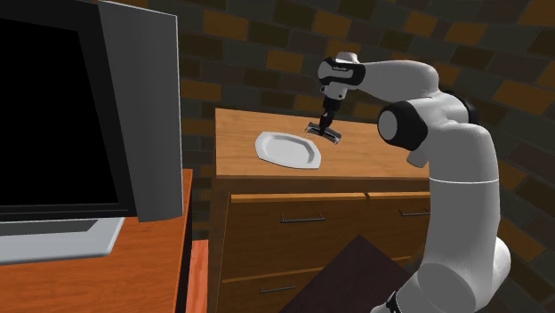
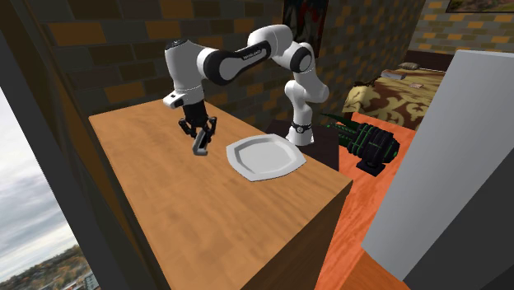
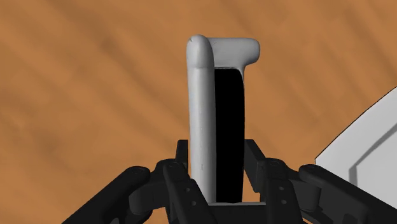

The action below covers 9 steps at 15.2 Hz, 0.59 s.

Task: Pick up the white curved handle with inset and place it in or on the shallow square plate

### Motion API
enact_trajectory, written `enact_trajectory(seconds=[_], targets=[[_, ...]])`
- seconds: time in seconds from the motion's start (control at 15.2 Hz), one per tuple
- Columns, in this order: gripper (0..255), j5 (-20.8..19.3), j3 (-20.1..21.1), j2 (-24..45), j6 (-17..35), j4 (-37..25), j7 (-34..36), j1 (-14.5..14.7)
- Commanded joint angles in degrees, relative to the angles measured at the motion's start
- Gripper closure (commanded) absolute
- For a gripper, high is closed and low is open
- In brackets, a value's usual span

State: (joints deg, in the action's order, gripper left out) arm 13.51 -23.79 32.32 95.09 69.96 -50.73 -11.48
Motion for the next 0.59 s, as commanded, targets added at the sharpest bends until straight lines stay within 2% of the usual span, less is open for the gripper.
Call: enact_trajectory(seconds=[0.0, 0.53], targets=[[255, 0.0, 0.0, 0.0, -1.6, -1.6, 0.2, -0.1], [255, 0.3, 0.1, 1.3, -8.6, -10.1, 0.8, -1.6]])
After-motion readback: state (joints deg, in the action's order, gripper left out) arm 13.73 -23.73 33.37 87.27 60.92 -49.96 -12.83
